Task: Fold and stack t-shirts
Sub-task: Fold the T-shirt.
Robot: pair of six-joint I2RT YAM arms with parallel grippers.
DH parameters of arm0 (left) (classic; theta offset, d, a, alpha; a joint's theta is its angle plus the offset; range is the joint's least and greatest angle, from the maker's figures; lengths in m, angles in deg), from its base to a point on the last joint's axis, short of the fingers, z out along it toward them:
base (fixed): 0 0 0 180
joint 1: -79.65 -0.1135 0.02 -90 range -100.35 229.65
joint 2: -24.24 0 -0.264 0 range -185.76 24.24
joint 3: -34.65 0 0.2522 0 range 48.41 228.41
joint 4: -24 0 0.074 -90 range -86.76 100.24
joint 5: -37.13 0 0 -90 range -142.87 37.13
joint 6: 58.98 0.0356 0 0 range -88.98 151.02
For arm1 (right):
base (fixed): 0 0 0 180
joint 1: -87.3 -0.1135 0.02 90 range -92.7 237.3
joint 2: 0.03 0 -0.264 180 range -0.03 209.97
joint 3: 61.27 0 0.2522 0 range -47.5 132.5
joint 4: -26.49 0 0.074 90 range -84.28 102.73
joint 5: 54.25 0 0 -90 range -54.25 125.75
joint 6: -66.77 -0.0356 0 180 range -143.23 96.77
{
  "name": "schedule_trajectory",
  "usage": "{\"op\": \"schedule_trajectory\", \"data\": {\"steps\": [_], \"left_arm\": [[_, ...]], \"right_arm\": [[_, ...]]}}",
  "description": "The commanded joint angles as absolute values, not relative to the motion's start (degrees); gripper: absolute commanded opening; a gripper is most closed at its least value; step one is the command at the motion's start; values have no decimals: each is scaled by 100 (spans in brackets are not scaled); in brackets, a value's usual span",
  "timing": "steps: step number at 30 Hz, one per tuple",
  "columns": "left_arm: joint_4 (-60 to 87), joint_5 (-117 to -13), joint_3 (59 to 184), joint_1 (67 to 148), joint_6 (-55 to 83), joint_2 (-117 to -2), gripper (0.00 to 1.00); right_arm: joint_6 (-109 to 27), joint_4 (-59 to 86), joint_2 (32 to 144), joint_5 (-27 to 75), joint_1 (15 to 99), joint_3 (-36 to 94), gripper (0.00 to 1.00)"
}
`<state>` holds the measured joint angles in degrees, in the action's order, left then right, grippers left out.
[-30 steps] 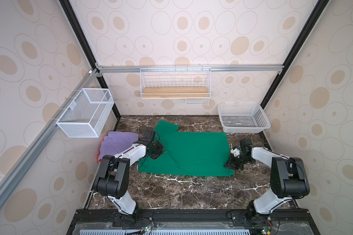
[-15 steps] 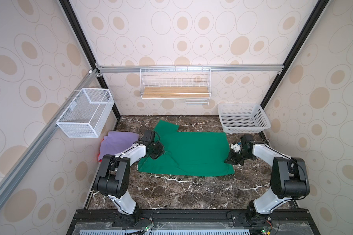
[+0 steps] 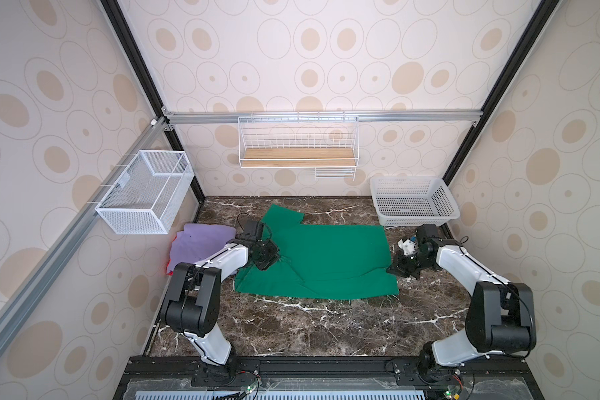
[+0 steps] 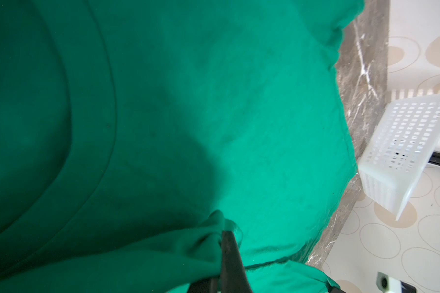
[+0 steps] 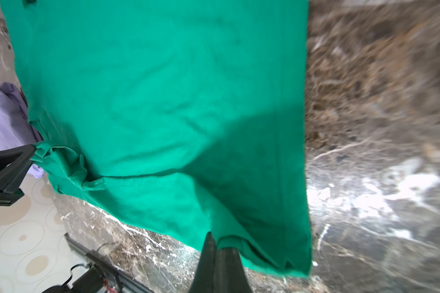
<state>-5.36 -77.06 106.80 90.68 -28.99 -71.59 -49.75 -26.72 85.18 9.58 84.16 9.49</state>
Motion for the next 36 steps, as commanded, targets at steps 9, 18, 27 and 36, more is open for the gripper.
{"op": "schedule_trajectory", "data": {"steps": [9, 18, 27, 36], "left_arm": [[-777, -7550, 11486, 8964, -2664, -6999, 0], [-715, -7370, 11709, 8916, -2664, -7205, 0], [-660, -7316, 11664, 8828, -2664, -7332, 0], [-642, -7298, 11601, 8755, -2690, -7314, 0]], "right_arm": [[-5191, -2411, 8738, 1172, 8512, 1050, 0], [-5308, -2083, 9282, 1022, 8518, 1112, 0], [-5381, -2086, 9014, 1260, 8586, 1016, 0], [-5539, -1978, 8667, 1392, 8617, 794, 0]]}}
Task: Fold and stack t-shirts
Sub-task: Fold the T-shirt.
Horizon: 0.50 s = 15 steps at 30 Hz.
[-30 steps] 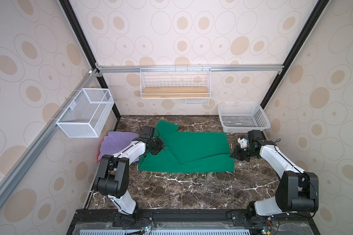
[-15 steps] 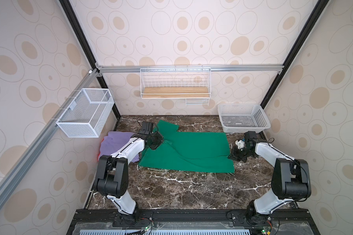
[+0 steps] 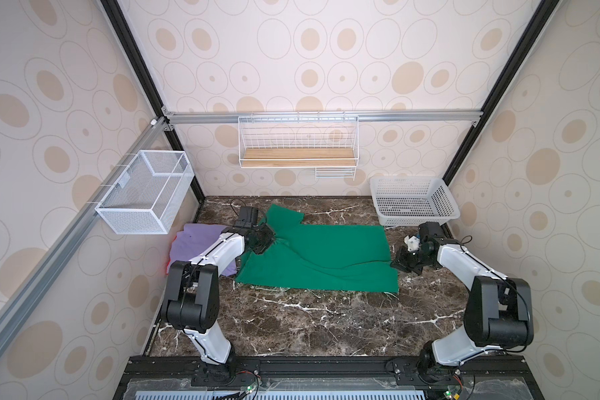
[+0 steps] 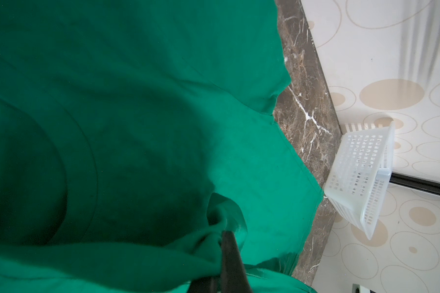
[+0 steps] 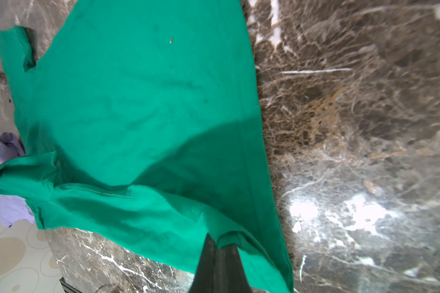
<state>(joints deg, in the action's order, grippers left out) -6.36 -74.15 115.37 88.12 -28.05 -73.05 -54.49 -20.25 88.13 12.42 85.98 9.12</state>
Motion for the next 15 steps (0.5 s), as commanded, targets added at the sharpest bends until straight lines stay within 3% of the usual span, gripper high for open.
{"op": "schedule_trajectory", "data": {"steps": [1, 15], "left_arm": [[-645, -7288, 11601, 8749, -2690, -7329, 0], [-407, -7360, 11625, 8677, -2699, -7773, 0]], "right_arm": [[-5518, -1980, 8700, 1417, 8621, 804, 0], [-5605, -1674, 9655, 1281, 8624, 1127, 0]]}}
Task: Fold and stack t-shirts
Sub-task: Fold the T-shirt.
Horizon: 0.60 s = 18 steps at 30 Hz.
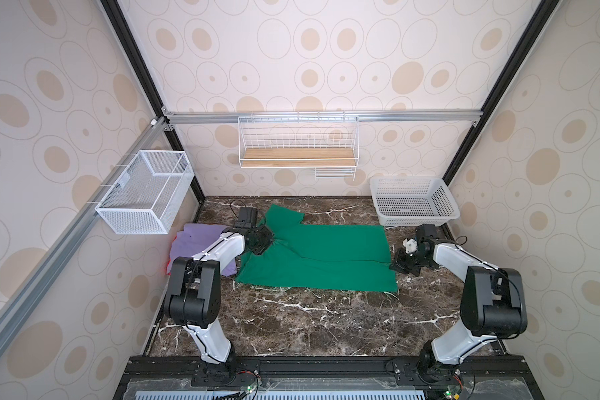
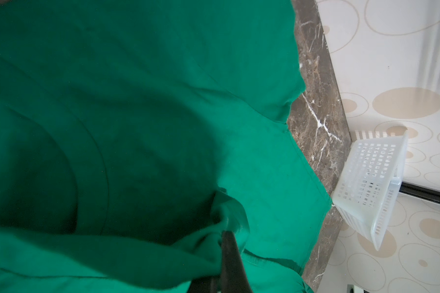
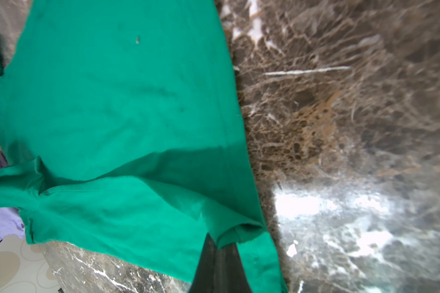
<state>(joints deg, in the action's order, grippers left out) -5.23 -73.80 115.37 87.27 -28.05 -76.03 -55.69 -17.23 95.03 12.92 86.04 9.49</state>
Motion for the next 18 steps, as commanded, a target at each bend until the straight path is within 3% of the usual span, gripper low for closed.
{"op": "schedule_trajectory", "data": {"steps": [1, 4, 6, 8, 9, 11, 16, 18], "left_arm": [[-391, -7390, 11644, 8677, -2687, -7833, 0], [-348, -7581, 11735, 8677, -2603, -8029, 1], [-339, -7601, 11725, 8677, -2580, -8016, 17], [-417, -7491, 11710, 8677, -2523, -7891, 43], [-568, -7355, 11734, 8677, -2453, -7797, 54], [-911, -7060, 11789, 8676, -2282, -7585, 64], [-1730, -6429, 11813, 8725, -1791, -6949, 66], [-1988, -6383, 11718, 8907, -1530, -6680, 64]], "right_arm": [[-5596, -1692, 9703, 1272, 8622, 1152, 0], [-5601, -1696, 9803, 1256, 8624, 1180, 8], [-5602, -1679, 9722, 1383, 8622, 1169, 20], [-5593, -1693, 9556, 1551, 8619, 1182, 29], [-5576, -1726, 9454, 1644, 8617, 1209, 30], [-5539, -1809, 9274, 1843, 8621, 1271, 31], [-5428, -1829, 8889, 1793, 8591, 1252, 30], [-5346, -1791, 8873, 1420, 8503, 1233, 22]]}}
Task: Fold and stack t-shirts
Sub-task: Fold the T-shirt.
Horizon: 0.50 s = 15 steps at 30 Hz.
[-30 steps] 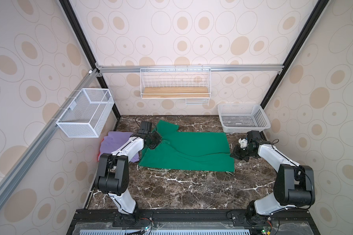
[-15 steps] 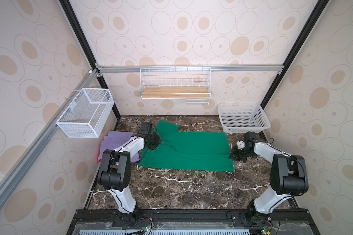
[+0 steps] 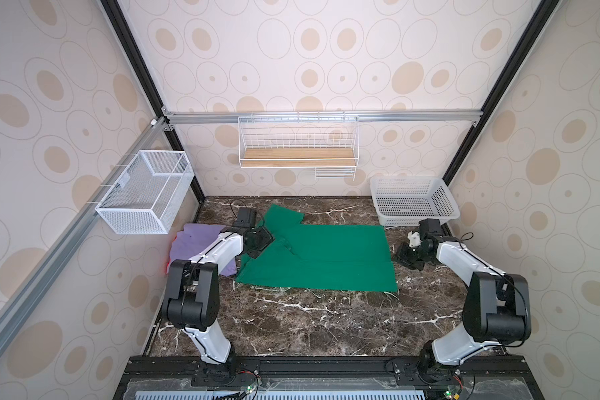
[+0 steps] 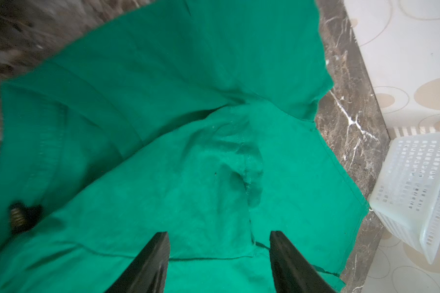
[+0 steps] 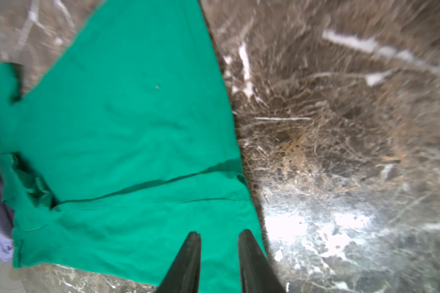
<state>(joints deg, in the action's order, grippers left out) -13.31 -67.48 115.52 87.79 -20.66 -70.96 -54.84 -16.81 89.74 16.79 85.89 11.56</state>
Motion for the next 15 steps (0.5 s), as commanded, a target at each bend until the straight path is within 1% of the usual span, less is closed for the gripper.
{"op": "schedule_trajectory", "data": {"steps": [1, 2, 3, 4, 5, 6, 7, 8, 9, 10, 15], "left_arm": [[-2072, -6408, 11673, 9031, -1408, -6598, 63], [-2207, -6445, 11643, 9165, -1272, -6544, 61], [-2309, -6487, 11624, 9287, -1168, -6547, 59], [-2382, -6593, 11581, 9374, -1082, -6583, 57], [-2361, -6788, 11511, 9410, -1056, -6662, 53], [-2315, -6946, 11448, 9419, -1049, -6740, 47], [-2282, -7025, 11402, 9421, -1018, -6862, 32], [-2293, -7024, 11398, 9416, -983, -6999, 13], [-2294, -7019, 11410, 9415, -945, -7117, 5], [-2291, -6996, 11440, 9420, -882, -7260, 0], [-2257, -6787, 11591, 9420, -832, -7774, 0]], "right_arm": [[-5320, -1800, 8912, 1259, 8429, 1248, 15], [-5275, -1809, 8993, 1143, 8272, 1271, 4], [-5242, -1802, 9085, 1107, 8121, 1310, 0], [-5183, -1785, 9250, 1115, 7889, 1371, 0], [-5139, -1789, 9448, 1133, 7678, 1468, 0], [-5099, -1805, 9669, 1104, 7522, 1605, 0], [-5065, -1820, 9953, 1000, 7352, 1762, 0], [-5035, -1834, 10244, 872, 7217, 1939, 0], [-5021, -1856, 10456, 792, 7070, 2083, 0], [-5012, -1862, 10696, 779, 6977, 2213, 0], [-4971, -1863, 11318, 847, 6885, 2491, 0]]}}
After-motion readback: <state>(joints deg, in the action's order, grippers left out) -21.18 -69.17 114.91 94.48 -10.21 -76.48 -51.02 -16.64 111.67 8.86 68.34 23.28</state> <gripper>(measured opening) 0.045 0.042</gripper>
